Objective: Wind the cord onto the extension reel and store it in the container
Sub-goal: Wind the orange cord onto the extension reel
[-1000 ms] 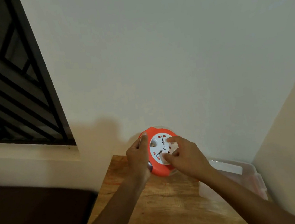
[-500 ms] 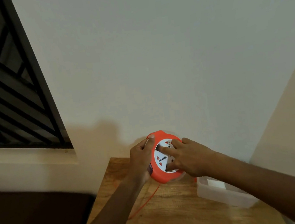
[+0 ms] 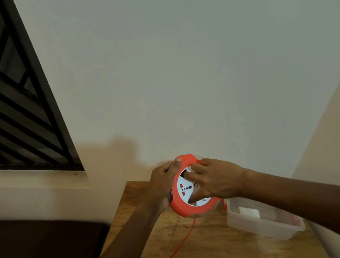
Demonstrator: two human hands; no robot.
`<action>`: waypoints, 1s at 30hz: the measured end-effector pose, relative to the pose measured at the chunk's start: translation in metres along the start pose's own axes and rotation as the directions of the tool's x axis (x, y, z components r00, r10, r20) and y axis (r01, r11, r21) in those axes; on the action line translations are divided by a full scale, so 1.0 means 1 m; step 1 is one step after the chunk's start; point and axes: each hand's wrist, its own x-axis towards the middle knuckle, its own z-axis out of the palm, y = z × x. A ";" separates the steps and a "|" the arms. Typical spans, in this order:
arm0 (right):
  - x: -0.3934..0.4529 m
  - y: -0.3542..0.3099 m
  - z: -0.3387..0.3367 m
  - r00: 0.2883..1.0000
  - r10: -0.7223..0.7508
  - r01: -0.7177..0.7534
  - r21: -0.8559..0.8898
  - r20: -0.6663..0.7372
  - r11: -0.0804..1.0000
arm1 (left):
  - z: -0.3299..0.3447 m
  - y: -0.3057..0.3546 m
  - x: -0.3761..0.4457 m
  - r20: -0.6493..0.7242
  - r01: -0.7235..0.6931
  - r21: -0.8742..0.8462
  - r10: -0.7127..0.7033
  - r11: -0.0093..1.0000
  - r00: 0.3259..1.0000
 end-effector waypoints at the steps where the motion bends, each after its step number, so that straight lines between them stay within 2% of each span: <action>1: 0.000 0.000 0.001 1.000 0.006 -0.006 0.004 -0.010 1.000 | 0.000 0.001 0.000 0.007 -0.002 0.002 0.002 1.000 1.000; 6: 0.004 -0.006 0.010 0.994 0.111 -0.111 0.155 0.007 0.982 | 0.000 0.001 0.004 -0.020 -0.017 0.040 0.018 0.999 1.000; 9: 0.010 -0.012 0.011 0.929 0.371 -0.355 0.316 0.010 0.880 | 0.001 -0.004 0.003 -0.078 0.007 -0.080 -0.013 0.997 0.997; 12: 0.019 -0.015 0.010 0.791 0.611 -0.546 0.491 0.035 0.678 | 0.009 -0.009 0.003 -0.176 -0.024 -0.136 0.000 0.990 0.984; 15: 0.025 -0.017 0.009 0.683 0.723 -0.625 0.594 0.102 0.507 | 0.020 -0.006 0.003 -0.260 -0.082 -0.181 0.033 0.980 0.965; 17: 0.029 -0.020 0.010 0.586 0.796 -0.656 0.667 0.153 0.354 | 0.027 -0.003 0.004 -0.307 -0.108 -0.211 0.039 0.971 0.951; 19: 0.034 -0.026 0.012 0.477 0.829 -0.626 0.775 0.293 0.086 | 0.034 -0.002 0.006 -0.392 -0.150 -0.155 0.078 0.976 0.917; 21: 0.040 -0.035 0.015 0.408 0.804 -0.530 0.829 0.433 -0.177 | 0.037 -0.005 0.006 -0.434 -0.182 -0.063 0.138 0.981 0.890; 23: 0.041 -0.039 0.019 0.385 0.783 -0.460 0.837 0.489 -0.297 | 0.037 -0.008 0.004 -0.433 -0.178 -0.018 0.153 0.984 0.888; 25: 0.039 -0.040 0.017 0.404 0.774 -0.465 0.838 0.488 -0.286 | 0.033 -0.011 0.000 -0.424 -0.141 -0.039 0.112 0.989 0.899; 26: 0.036 -0.039 0.015 0.428 0.772 -0.508 0.831 0.470 -0.225 | 0.031 -0.011 -0.001 -0.413 -0.131 -0.071 0.091 0.989 0.906; 28: 0.032 -0.036 0.008 0.461 0.795 -0.637 0.771 0.395 -0.014 | 0.027 -0.010 -0.003 -0.375 -0.139 -0.136 0.079 0.981 0.924; 30: 0.027 -0.028 -0.001 0.457 0.848 -0.702 0.694 0.267 0.160 | 0.024 -0.010 -0.003 -0.326 -0.147 -0.092 0.110 0.985 0.939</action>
